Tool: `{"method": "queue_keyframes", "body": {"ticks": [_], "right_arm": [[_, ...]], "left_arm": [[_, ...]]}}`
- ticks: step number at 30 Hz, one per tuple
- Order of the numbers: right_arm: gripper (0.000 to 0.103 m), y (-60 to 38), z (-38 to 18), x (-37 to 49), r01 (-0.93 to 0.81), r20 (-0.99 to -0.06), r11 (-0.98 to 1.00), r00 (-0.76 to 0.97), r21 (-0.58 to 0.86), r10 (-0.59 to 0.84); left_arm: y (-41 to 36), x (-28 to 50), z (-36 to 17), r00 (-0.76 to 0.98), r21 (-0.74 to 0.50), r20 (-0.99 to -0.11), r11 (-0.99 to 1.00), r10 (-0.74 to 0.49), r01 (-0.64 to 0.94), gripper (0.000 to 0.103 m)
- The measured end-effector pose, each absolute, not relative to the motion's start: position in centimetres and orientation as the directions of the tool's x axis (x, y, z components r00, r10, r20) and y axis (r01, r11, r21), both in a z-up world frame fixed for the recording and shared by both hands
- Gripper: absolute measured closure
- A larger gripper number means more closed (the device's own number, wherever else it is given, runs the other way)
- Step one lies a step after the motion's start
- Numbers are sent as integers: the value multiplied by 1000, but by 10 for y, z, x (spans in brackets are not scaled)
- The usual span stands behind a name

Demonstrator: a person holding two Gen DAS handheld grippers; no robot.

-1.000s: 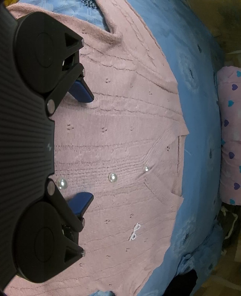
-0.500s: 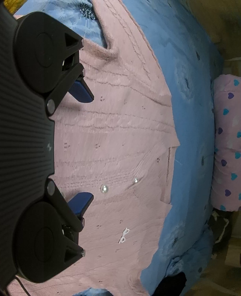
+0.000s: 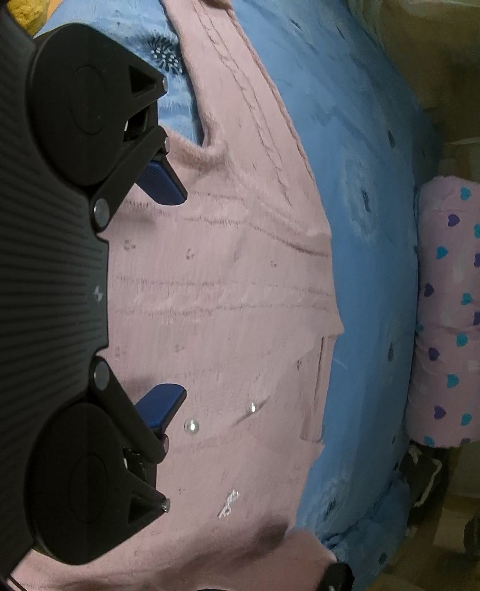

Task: Fold small clothes
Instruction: 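Carry the held sleeve across the cardigan front and open the right gripper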

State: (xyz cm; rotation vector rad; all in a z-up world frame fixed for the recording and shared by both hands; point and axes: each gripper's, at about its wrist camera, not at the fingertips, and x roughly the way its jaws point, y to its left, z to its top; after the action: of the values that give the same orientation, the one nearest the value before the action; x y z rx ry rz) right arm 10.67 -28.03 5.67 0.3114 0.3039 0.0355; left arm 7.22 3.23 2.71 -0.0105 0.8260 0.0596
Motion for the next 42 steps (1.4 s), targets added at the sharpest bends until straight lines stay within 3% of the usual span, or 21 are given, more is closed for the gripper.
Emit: {"method": "queue_keyframes", "body": {"ticks": [6, 11, 18, 20, 25, 35, 42], "right_arm": [[92, -227, 38, 126, -103, -393, 969, 900, 226, 187], [92, -202, 10, 140, -126, -499, 971, 840, 203, 213], [91, -193, -19, 141, -128, -582, 971, 782, 202, 224], [86, -195, -21, 142, -121, -590, 969, 775, 213, 226], [43, -199, -18, 136, -124, -600, 940, 741, 319, 301], [38, -213, 9, 98, -138, -633, 923, 691, 359, 349], [38, -264, 34, 75, -90, -574, 925, 760, 369, 303]], "left_arm": [[36, 71, 25, 692, 95, -713, 993, 112, -63, 0], [42, 77, 18, 672, 71, -734, 995, 102, -73, 0], [44, 81, 11, 657, 57, -748, 996, 92, -75, 0], [43, 80, 12, 659, 54, -747, 996, 87, -71, 0], [39, 75, 18, 673, 47, -736, 997, 74, -58, 0], [19, 66, 33, 694, 39, -719, 999, 45, -24, 0], [-12, 65, 37, 701, 56, -713, 998, 18, 31, 0]]}}
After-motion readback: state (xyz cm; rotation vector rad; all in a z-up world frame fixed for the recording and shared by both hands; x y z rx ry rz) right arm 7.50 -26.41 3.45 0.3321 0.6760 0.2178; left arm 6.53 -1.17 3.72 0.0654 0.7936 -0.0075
